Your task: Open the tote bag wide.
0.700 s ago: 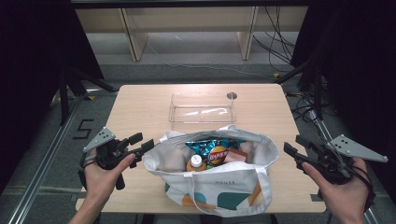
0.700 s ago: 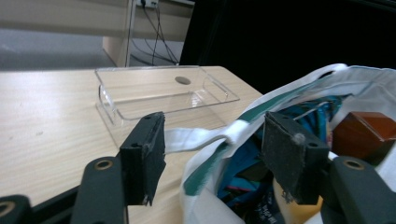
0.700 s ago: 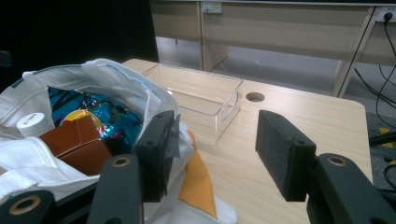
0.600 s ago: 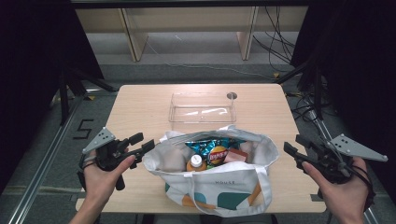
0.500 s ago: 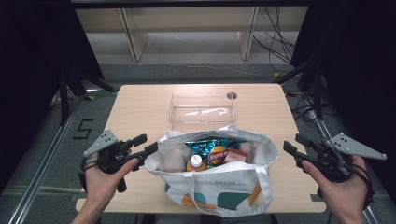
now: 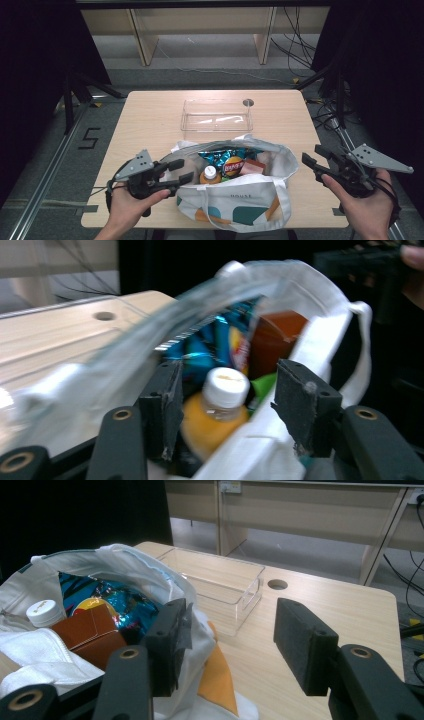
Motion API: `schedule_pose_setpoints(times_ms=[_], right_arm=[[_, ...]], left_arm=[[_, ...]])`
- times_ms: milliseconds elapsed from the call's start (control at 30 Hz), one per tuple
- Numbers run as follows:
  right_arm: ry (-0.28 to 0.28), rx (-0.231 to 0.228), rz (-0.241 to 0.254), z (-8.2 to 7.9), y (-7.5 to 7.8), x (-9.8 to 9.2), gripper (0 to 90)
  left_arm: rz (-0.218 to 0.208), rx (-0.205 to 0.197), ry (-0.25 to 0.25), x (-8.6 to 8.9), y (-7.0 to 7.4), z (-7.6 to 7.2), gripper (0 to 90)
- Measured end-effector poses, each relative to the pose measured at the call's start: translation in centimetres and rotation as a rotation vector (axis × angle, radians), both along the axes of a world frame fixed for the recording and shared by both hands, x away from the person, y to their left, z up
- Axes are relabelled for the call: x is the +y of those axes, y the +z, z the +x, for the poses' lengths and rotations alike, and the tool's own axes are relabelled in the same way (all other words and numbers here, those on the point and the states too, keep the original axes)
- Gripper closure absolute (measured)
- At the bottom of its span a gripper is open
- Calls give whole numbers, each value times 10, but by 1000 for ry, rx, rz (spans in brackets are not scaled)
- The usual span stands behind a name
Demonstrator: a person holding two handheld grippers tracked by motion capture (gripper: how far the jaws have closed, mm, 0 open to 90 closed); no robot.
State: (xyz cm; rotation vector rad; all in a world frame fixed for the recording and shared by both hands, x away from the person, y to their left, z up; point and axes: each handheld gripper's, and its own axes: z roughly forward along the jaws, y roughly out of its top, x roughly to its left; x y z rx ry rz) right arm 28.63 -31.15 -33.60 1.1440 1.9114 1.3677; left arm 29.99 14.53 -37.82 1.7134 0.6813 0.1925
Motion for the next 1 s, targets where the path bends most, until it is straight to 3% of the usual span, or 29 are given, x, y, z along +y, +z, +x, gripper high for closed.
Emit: schedule_pose_setpoints(times_ms=[67,167,233,367,467,500,667,733,800,867,1000], right_arm=[[-10,12,32,0,0,4,479],[8,4,16,3,-1,3,478],[13,2,16,4,-1,2,478],[16,-3,-3,4,-2,0,477],[0,9,20,3,-2,2,477],[5,9,8,3,-2,2,476],[28,24,6,4,-3,4,474],[0,9,14,5,-3,6,474],[7,15,9,5,-3,5,474],[20,22,27,7,-1,7,472],[15,19,11,7,0,6,471]], left_arm=[[22,-10,-43,-10,0,-2,428],[59,-23,-99,-22,1,-4,410],[79,-8,-108,-30,-1,-6,399],[112,-29,-160,-40,-4,-5,396],[159,-36,-163,-46,-6,-5,395],[187,-39,-163,-47,-7,-4,403],[275,-58,-170,-57,-13,-4,486],[296,-78,-173,-59,-15,-3,577],[333,-103,-170,-60,-16,-3,606],[393,-159,-183,-62,-15,-3,706],[426,-184,-185,-64,-14,-4,771]])
